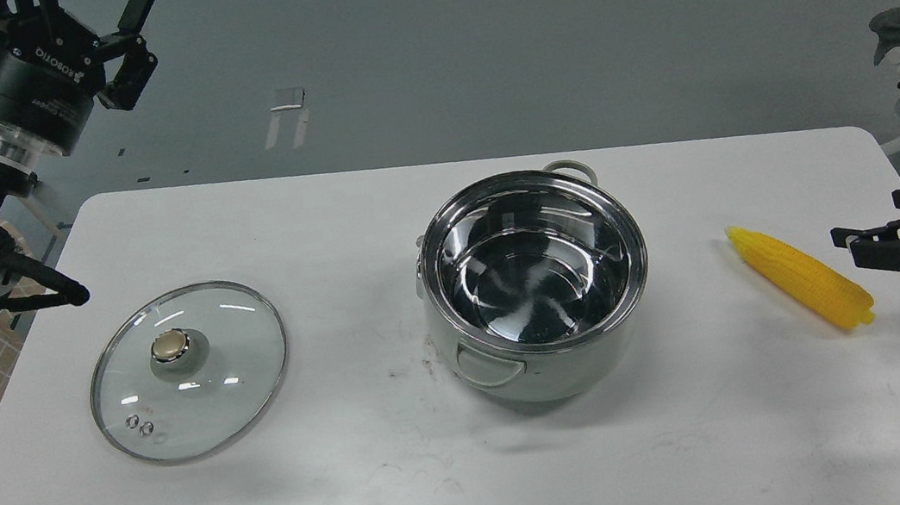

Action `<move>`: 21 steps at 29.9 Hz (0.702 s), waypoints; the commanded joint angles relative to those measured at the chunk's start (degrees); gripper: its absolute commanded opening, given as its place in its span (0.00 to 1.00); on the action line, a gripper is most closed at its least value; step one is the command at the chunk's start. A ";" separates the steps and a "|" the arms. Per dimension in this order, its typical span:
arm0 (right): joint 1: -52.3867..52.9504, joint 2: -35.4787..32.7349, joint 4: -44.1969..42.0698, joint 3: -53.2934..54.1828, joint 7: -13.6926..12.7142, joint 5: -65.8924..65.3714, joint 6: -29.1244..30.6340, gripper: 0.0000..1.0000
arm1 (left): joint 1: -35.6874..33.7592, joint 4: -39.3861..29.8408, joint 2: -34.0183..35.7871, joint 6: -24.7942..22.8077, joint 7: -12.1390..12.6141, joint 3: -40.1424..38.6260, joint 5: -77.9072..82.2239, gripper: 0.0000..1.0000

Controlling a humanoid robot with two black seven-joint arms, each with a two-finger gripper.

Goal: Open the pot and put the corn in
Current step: 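Lower the right gripper onto the yellow corn cob and grasp it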

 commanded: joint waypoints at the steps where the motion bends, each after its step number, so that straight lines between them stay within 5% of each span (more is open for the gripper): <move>1: 0.21 4.51 -3.65 -2.67 -0.01 -0.14 -0.23 1.00 | 0.05 -0.10 0.04 -0.57 0.01 -0.08 -0.20 0.96; 7: 0.30 9.27 -6.56 -4.70 -0.01 -0.14 -2.25 0.96 | 0.05 -0.28 0.04 -0.57 0.01 -0.16 -0.20 0.96; 10: 0.39 10.59 -8.23 -6.90 -0.01 -0.14 -2.61 0.78 | 0.05 -0.54 0.04 -0.49 0.01 -0.60 -0.20 0.96; 12: 0.39 10.59 -8.32 -7.60 -0.01 -0.14 -2.61 0.49 | 0.05 -0.54 0.04 -0.49 0.01 -0.87 -0.20 0.96; 13: 0.39 10.59 -8.32 -7.60 -0.01 -0.14 -2.61 0.49 | 0.05 -0.54 0.04 -0.49 0.01 -0.87 -0.20 0.96; 15: 0.30 10.42 -8.23 -7.78 -0.01 -0.40 -2.87 0.21 | 0.05 -0.54 0.04 -0.40 0.01 -0.87 -0.20 0.96; 21: 0.65 9.80 -7.80 -7.69 -0.01 -1.28 -5.59 0.08 | 0.14 -0.63 0.04 -0.31 0.01 -0.87 -0.20 0.96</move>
